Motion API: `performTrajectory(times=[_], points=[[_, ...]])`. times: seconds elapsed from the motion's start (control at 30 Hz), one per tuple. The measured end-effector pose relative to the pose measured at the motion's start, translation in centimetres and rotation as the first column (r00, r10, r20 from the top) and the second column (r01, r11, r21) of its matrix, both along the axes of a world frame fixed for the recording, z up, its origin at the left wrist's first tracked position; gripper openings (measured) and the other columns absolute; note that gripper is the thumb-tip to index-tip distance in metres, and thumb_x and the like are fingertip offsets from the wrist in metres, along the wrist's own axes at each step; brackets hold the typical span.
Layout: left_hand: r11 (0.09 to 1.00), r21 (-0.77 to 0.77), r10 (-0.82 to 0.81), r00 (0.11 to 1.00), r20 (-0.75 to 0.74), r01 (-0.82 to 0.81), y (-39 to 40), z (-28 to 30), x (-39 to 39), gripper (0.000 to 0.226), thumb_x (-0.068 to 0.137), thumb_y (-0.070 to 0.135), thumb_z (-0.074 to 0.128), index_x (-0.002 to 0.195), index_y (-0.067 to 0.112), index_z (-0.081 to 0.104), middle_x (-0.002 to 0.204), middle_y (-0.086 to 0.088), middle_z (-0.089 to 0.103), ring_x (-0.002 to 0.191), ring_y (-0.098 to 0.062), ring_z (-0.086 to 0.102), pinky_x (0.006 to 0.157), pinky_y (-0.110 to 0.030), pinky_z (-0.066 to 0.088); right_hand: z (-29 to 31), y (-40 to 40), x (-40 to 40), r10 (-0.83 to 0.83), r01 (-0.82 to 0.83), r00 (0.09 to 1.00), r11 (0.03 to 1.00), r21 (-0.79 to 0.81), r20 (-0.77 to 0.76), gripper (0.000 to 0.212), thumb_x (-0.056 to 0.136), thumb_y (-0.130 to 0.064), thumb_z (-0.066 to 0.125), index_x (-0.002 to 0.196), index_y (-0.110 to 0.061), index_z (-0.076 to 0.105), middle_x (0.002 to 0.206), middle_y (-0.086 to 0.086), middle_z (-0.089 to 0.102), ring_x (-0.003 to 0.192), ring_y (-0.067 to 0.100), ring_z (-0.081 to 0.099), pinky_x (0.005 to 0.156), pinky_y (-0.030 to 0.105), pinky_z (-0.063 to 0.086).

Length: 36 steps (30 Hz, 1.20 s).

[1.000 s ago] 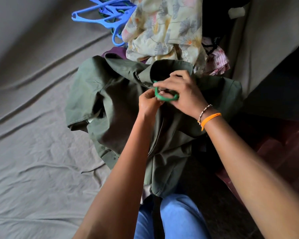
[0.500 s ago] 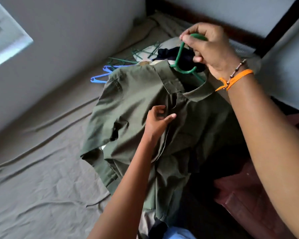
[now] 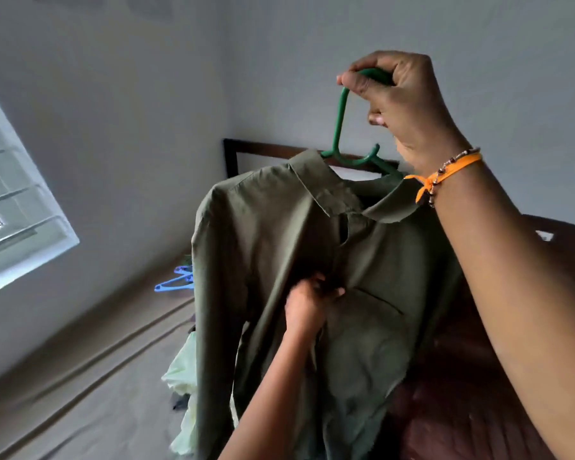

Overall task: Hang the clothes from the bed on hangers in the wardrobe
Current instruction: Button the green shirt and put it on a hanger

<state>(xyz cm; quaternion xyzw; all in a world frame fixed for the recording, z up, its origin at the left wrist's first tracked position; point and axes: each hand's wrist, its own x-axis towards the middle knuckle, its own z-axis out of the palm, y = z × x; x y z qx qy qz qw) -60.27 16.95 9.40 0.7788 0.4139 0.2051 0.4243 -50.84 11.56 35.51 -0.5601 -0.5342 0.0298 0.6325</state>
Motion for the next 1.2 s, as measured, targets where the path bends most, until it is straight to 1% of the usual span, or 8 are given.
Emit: performTrajectory(times=[0.17, 0.4, 0.5, 0.63, 0.83, 0.97, 1.07, 1.2], points=[[0.987, 0.097, -0.127, 0.992, 0.008, 0.126, -5.9, 1.8, 1.3, 0.024, 0.084, 0.040, 0.064, 0.088, 0.017, 0.068, 0.095, -0.004, 0.071, 0.095, -0.024, 0.064, 0.069, -0.028, 0.042, 3.1, -7.0, -0.2, -0.125, 0.124, 0.992, 0.992, 0.023, 0.023, 0.005, 0.077, -0.022, 0.068, 0.074, -0.020, 0.064, 0.086, 0.018, 0.056, 0.044, 0.000, 0.035, 0.043, 0.016, 0.029], [0.927, 0.199, -0.289, 0.943, -0.163, 0.319, -13.2, 2.0, 3.0, 0.026, 0.087, 0.037, 0.059, 0.099, 0.015, 0.065, 0.106, -0.009, 0.068, 0.104, -0.030, 0.061, 0.077, -0.033, 0.047, 4.7, -17.9, 1.7, -0.354, 0.354, 0.932, 0.935, 0.017, 0.073, 0.008, 0.085, -0.011, 0.066, 0.077, -0.014, 0.064, 0.078, 0.015, 0.050, 0.040, 0.000, 0.034, 0.042, 0.015, 0.028], [0.895, 0.209, -0.352, 0.912, -0.212, 0.394, -17.2, 1.6, 3.9, 0.029, 0.086, 0.037, 0.060, 0.104, 0.015, 0.065, 0.109, -0.009, 0.067, 0.106, -0.030, 0.061, 0.081, -0.034, 0.050, 4.8, -23.3, 2.1, -0.448, 0.446, 0.892, 0.894, 0.049, 0.059, 0.008, 0.085, -0.009, 0.066, 0.077, -0.012, 0.064, 0.058, -0.005, 0.046, 0.040, 0.001, 0.032, 0.042, 0.015, 0.027], [0.852, 0.195, -0.449, 0.870, -0.203, 0.485, -23.8, 1.9, 5.0, 0.040, 0.083, 0.044, 0.064, 0.108, 0.012, 0.065, 0.114, -0.011, 0.064, 0.110, -0.032, 0.058, 0.083, -0.035, 0.047, 4.8, -31.3, 1.8, -0.583, 0.578, 0.812, 0.812, 0.081, 0.041, 0.010, 0.084, -0.010, 0.067, 0.075, -0.015, 0.065, 0.049, -0.016, 0.040, 0.044, 0.002, 0.031, 0.042, 0.016, 0.026], [0.701, 0.172, -0.657, 0.720, -0.223, 0.692, -36.6, 2.5, 6.8, 0.027, 0.084, 0.032, 0.061, 0.106, 0.020, 0.069, 0.115, -0.010, 0.067, 0.111, -0.030, 0.059, 0.086, -0.034, 0.048, 4.9, -45.2, 0.7, -0.755, 0.751, 0.650, 0.655, 0.079, 0.080, 0.008, 0.084, -0.014, 0.067, 0.076, -0.016, 0.066, 0.046, -0.017, 0.039, 0.043, 0.001, 0.030, 0.041, 0.016, 0.027], [0.550, 0.214, -0.807, 0.580, -0.113, 0.807, -46.1, 5.1, 6.5, 0.024, 0.083, 0.022, 0.055, 0.096, 0.016, 0.074, 0.102, -0.011, 0.071, 0.099, -0.028, 0.065, 0.083, -0.031, 0.051, 4.3, -56.1, -1.1, -0.854, 0.857, 0.515, 0.516, -0.011, 0.073, 0.013, 0.086, -0.014, 0.065, 0.091, -0.003, 0.068, 0.058, -0.004, 0.040, 0.042, 0.001, 0.032, 0.041, 0.015, 0.028], [0.471, 0.304, -0.876, 0.479, 0.054, 0.828, -52.6, 9.3, 5.7, 0.014, 0.083, 0.017, 0.064, 0.087, 0.009, 0.075, 0.089, -0.012, 0.073, 0.084, -0.024, 0.066, 0.072, -0.026, 0.045, 2.4, -63.1, -2.7, -0.888, 0.891, 0.451, 0.441, -0.111, 0.086, 0.005, 0.086, -0.013, 0.066, 0.086, -0.009, 0.068, 0.060, -0.007, 0.049, 0.041, -0.002, 0.038, 0.041, 0.014, 0.031], [0.446, 0.312, -0.875, 0.336, 0.348, 0.839, -62.5, 13.6, 4.8, 0.006, 0.084, 0.009, 0.067, 0.080, 0.013, 0.068, 0.069, 0.005, 0.064, 0.055, 0.007, 0.051, 0.056, -0.007, 0.034, -1.3, -73.4, -5.5, -0.931, 0.918, 0.358, 0.337, -0.211, 0.072, 0.008, 0.086, -0.010, 0.064, 0.081, -0.017, 0.064, 0.077, -0.003, 0.060, 0.049, 0.002, 0.041, 0.042, 0.019, 0.033]])
